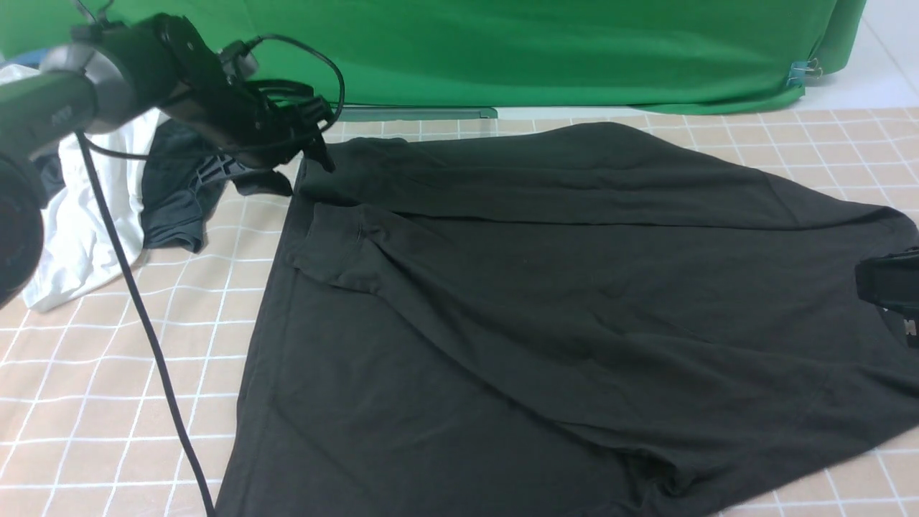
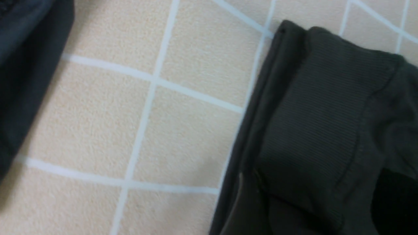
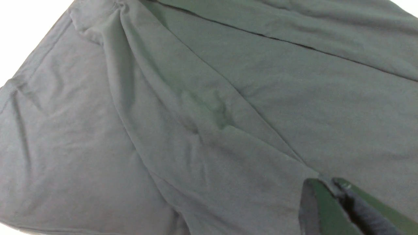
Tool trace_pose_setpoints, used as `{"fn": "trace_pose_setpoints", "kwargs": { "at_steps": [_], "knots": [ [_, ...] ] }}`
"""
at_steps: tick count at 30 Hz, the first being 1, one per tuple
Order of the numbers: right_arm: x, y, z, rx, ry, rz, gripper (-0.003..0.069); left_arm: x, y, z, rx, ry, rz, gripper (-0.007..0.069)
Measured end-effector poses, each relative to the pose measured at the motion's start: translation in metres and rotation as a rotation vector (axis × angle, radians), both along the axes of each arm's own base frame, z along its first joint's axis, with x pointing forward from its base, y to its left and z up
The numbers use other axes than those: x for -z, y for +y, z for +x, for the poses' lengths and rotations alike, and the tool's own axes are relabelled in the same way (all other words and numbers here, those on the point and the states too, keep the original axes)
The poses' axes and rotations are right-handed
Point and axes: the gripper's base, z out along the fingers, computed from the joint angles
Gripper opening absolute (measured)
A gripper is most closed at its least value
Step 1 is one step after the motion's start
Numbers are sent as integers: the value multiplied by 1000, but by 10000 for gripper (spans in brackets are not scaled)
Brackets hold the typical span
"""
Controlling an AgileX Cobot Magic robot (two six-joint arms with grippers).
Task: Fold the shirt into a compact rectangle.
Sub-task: 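Grab the top left corner of the dark shirt with the left gripper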
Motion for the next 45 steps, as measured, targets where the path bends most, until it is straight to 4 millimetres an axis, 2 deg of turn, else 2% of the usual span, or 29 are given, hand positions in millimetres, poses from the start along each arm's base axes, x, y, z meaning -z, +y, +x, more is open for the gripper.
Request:
{"fn": "trace_pose_setpoints", "kwargs": {
  "at_steps": [4, 18, 22, 35, 45],
  "knots": [
    [0, 0, 0, 0, 0, 0, 54, 13, 1, 4, 1, -3, 21, 498],
    [0, 0, 0, 0, 0, 0, 55, 15, -2, 7, 134, -79, 111, 502],
    [0, 0, 0, 0, 0, 0, 59, 15, -3, 7, 195, -96, 149, 479],
    [0, 0, 0, 0, 0, 0, 71, 15, -7, 7, 273, -118, 194, 336],
    [0, 0, 0, 1, 0, 1, 71, 14, -6, 9, 305, -152, 228, 322]
  ]
}}
